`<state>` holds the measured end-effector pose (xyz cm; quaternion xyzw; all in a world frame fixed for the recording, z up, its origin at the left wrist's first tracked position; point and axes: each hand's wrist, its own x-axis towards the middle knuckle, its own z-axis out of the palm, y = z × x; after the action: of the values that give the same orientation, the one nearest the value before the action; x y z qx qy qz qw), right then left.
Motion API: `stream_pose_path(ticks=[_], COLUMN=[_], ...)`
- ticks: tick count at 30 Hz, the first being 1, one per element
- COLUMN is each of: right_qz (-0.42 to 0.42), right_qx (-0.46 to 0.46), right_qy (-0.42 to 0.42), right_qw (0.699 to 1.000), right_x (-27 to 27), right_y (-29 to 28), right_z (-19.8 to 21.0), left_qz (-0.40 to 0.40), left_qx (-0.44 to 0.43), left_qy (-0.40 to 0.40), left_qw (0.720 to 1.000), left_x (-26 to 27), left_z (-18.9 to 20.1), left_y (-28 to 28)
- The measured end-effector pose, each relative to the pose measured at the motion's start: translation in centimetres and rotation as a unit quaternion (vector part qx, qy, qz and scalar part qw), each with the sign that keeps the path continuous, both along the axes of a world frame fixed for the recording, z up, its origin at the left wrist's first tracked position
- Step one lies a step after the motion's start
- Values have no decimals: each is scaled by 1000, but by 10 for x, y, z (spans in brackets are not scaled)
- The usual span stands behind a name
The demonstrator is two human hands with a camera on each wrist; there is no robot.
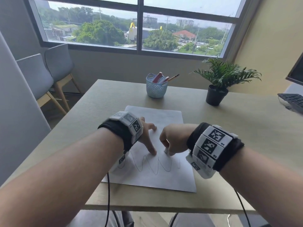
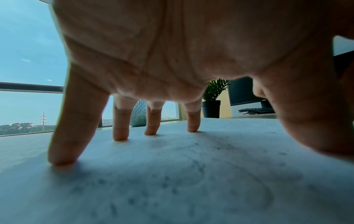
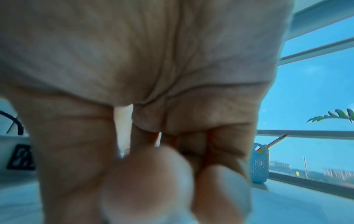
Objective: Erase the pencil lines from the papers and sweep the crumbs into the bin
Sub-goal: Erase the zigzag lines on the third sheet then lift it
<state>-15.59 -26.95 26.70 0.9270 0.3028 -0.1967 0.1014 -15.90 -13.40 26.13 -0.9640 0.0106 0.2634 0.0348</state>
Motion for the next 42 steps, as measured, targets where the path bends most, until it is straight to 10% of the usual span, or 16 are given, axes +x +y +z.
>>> stream_pose_path(ticks=[42], right_qz=[-62], right_qx=[19], right_qy=[-8], right_qw=[998], right_x=[15], right_y=[3], right_z=[14], left_qz=[6], left_qx=[16], left_qy=[8], left_qw=[1000], left_x=[-1], left_z=[10], left_y=[-11])
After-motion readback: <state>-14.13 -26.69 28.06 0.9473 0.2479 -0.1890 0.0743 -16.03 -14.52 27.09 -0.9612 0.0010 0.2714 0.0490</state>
